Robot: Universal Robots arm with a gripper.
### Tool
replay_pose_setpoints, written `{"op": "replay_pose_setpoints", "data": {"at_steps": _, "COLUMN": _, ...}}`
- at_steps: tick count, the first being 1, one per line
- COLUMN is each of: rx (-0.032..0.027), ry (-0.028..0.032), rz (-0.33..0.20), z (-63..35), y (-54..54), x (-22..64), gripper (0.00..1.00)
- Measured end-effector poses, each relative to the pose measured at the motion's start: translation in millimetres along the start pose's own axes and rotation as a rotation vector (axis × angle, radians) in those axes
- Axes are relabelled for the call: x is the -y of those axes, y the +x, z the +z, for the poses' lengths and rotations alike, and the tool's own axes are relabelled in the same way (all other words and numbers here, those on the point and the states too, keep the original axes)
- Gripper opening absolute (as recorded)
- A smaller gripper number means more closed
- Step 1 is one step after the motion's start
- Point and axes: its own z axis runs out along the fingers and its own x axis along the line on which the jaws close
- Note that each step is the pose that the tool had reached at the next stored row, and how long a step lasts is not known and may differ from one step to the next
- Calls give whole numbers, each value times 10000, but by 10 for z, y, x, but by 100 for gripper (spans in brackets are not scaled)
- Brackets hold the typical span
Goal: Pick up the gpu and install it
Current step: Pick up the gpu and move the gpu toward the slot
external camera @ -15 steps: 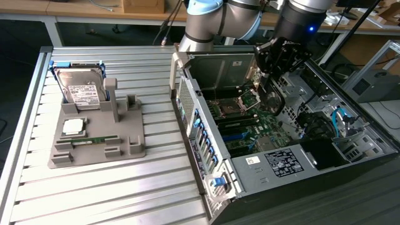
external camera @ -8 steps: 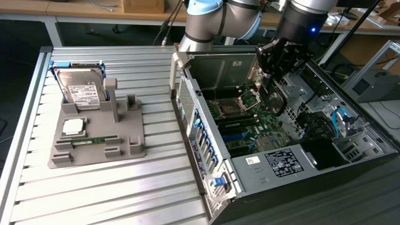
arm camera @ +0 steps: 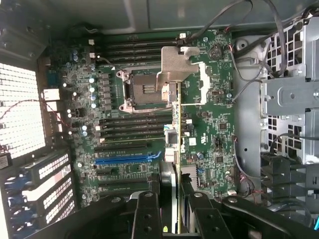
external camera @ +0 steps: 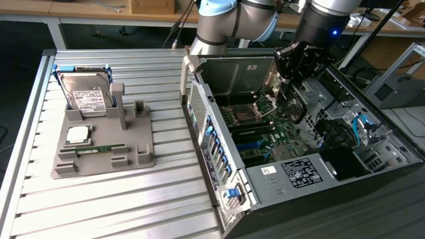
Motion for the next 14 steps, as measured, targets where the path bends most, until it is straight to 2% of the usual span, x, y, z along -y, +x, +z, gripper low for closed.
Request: {"op": "replay_pose_setpoints", "data": {"at_steps": 14, "rx": 5, "ry": 69, "rz": -1, "z": 54, "y": -134, "x": -12, "gripper": 27}}
